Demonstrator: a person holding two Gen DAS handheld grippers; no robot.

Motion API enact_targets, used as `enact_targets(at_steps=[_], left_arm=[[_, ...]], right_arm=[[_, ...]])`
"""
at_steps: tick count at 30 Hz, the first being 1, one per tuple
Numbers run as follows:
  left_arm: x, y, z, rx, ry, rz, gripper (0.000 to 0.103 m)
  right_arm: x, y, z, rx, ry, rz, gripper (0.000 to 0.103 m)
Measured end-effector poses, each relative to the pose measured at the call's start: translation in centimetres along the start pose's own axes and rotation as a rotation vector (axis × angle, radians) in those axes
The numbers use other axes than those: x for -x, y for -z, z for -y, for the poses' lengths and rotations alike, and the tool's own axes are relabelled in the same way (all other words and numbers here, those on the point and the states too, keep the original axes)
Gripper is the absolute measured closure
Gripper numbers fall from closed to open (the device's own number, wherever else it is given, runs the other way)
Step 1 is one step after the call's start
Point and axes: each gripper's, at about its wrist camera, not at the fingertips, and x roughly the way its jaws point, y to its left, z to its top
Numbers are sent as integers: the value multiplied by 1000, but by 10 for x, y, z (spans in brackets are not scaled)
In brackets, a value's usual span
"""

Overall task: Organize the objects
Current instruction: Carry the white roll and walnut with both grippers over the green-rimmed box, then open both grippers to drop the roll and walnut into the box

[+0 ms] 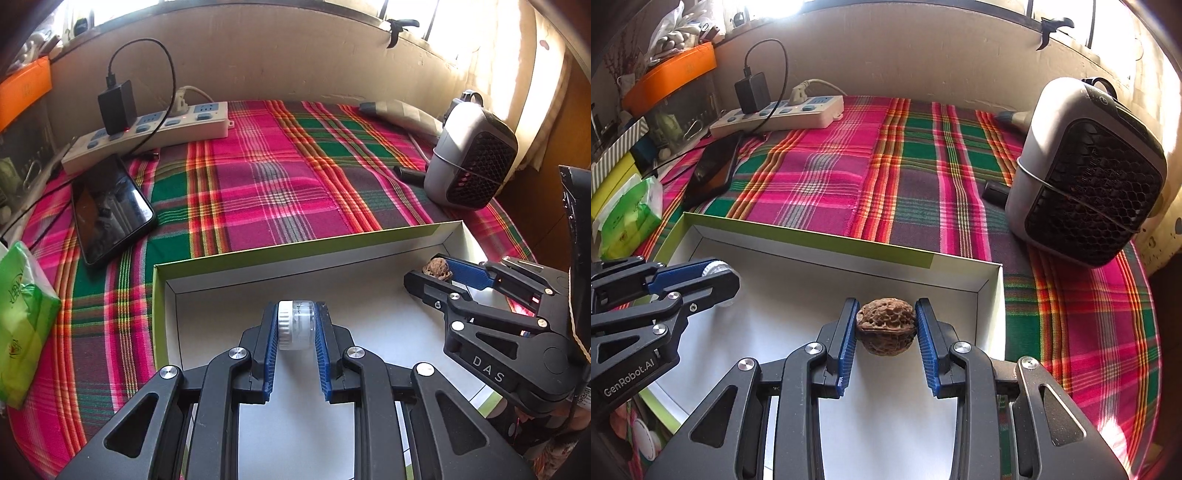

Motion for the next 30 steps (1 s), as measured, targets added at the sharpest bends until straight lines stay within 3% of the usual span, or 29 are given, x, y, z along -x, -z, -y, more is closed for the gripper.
enact_targets(at_steps=[14,18,30], left_arm=[[-1,1,-2,9,2,-4,85],[2,2,-2,11,7,2,83],[20,8,2,16,6,36,79]], right_arm=[[-3,-2,4,-7,7,8,70],[0,-1,4,-20,-5,16,55],[13,6,4,-35,2,39,53]])
